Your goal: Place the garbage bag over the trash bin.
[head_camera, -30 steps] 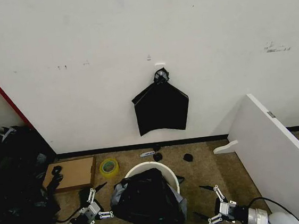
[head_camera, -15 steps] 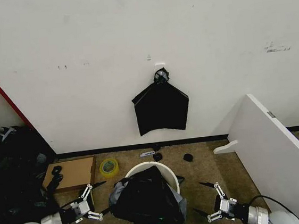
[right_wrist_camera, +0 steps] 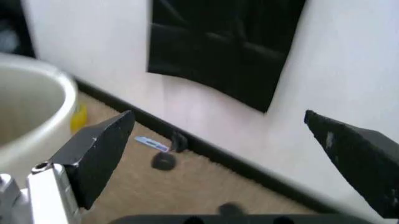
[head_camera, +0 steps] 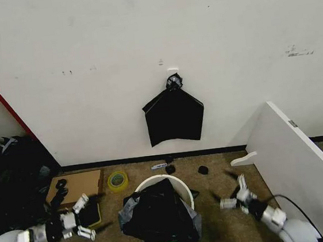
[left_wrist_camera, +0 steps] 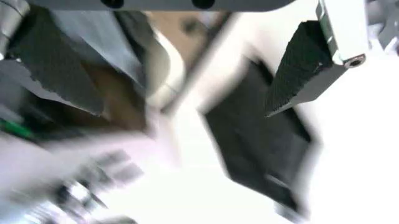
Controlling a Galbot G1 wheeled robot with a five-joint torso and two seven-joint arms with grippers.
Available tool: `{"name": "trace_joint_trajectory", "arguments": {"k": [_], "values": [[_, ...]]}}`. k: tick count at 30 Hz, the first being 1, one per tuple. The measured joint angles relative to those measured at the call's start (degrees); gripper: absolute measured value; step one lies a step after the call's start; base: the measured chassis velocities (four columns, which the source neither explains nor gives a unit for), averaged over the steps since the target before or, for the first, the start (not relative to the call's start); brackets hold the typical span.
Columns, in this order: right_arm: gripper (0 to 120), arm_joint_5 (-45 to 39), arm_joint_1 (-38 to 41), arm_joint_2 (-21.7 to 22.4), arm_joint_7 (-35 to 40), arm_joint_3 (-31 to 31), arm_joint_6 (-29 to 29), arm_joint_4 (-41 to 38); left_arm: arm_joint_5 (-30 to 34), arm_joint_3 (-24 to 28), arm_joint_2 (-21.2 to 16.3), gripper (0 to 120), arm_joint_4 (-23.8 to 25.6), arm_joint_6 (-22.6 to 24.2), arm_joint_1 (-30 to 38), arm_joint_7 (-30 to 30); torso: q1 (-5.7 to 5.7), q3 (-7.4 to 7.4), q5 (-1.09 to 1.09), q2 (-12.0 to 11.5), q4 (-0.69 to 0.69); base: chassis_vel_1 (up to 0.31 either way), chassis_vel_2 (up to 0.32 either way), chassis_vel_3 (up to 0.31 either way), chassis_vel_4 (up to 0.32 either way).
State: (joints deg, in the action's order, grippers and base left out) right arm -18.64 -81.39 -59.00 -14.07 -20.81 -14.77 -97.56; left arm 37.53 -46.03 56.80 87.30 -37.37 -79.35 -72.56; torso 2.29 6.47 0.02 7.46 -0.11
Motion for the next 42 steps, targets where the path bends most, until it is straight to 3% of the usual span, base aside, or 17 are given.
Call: {"name": "trace_joint_trajectory", "arguments": {"k": [4, 6, 7, 9, 12, 13, 16, 26, 34, 42], "values": [[100, -9.66, 4.65, 2.76, 4.56, 7.59, 15.88, -7.05, 2.27, 1.93, 3.9, 100, 4.11, -2.83, -2.77, 8.38, 0.0, 0.0, -0.03, 0.0, 0.04, 0.0, 0.0, 0.0, 0.0], [100, -12.6, 8.32, 3.7, 6.87, 10.65, 23.47, -9.38, 1.32, 2.06, 5.83, 100, 6.27, -3.28, -3.79, 9.69, 0.0, 0.0, -0.01, 0.0, 0.04, 0.0, 0.0, 0.0, 0.0], [100, -12.6, 8.32, 3.7, 6.87, 10.65, 23.47, -9.38, 1.32, 2.06, 5.83, 100, 6.27, -3.28, -3.79, 9.69, 0.0, 0.0, -0.01, 0.0, 0.04, 0.0, 0.0, 0.0, 0.0], [100, -14.27, 13.8, 4.61, 7.8, 13.81, 31.8, -10.12, -0.24, 2.02, 7.65, 100, 8.32, -3.49, -4.81, 10.94, 0.0, 0.0, -0.02, 0.0, 0.02, 0.0, 0.0, 0.0, 0.0], [100, -15.21, 20.79, 4.7, 4.71, 16.93, 41.18, -7.15, -1.66, 1.52, 8.76, 100, 9.43, -4.14, -5.7, 12.59, 0.0, 0.01, 0.0, 0.0, 0.04, 0.0, 0.0, 0.0, 0.0], [100, -15.21, 20.79, 4.7, 4.71, 16.93, 41.18, -7.15, -1.66, 1.52, 8.76, 100, 9.43, -4.14, -5.7, 12.59, 0.0, 0.01, 0.0, 0.0, 0.04, 0.0, 0.0, 0.0, 0.0], [100, -15.82, 24.3, 3.71, 0.14, 17.97, 48.65, -4.44, -2.23, 0.76, 8.99, 100, 8.94, -4.97, -5.97, 13.33, 0.0, 0.0, 0.0, 0.0, 0.02, 0.0, 0.0, 0.0, 0.0], [100, -18.51, 29.17, 1.8, -0.24, 21.43, 53.43, 0.87, -4.0, 0.94, 10.29, 100, 7.07, -5.86, -5.39, 14.54, 0.0, 0.01, -0.02, 0.0, 0.02, 0.0, 0.0, 0.0, 0.0], [99, -19.3, 30.12, 1.02, 1.32, 24.02, 52.96, 2.44, -5.51, 1.79, 11.04, 100, 5.84, -6.65, -4.58, 15.83, 0.0, 0.0, -0.02, 0.0, 0.02, 0.0, 0.0, 0.0, 0.0], [73, -17.64, 29.75, -1.24, 5.41, 24.5, 56.54, 3.03, -5.9, 0.87, 10.69, 100, 5.86, -7.62, -5.76, 16.73, 0.0, 0.0, -0.01, 0.0, 0.03, 0.0, 0.0, 0.0, 0.0]]}}
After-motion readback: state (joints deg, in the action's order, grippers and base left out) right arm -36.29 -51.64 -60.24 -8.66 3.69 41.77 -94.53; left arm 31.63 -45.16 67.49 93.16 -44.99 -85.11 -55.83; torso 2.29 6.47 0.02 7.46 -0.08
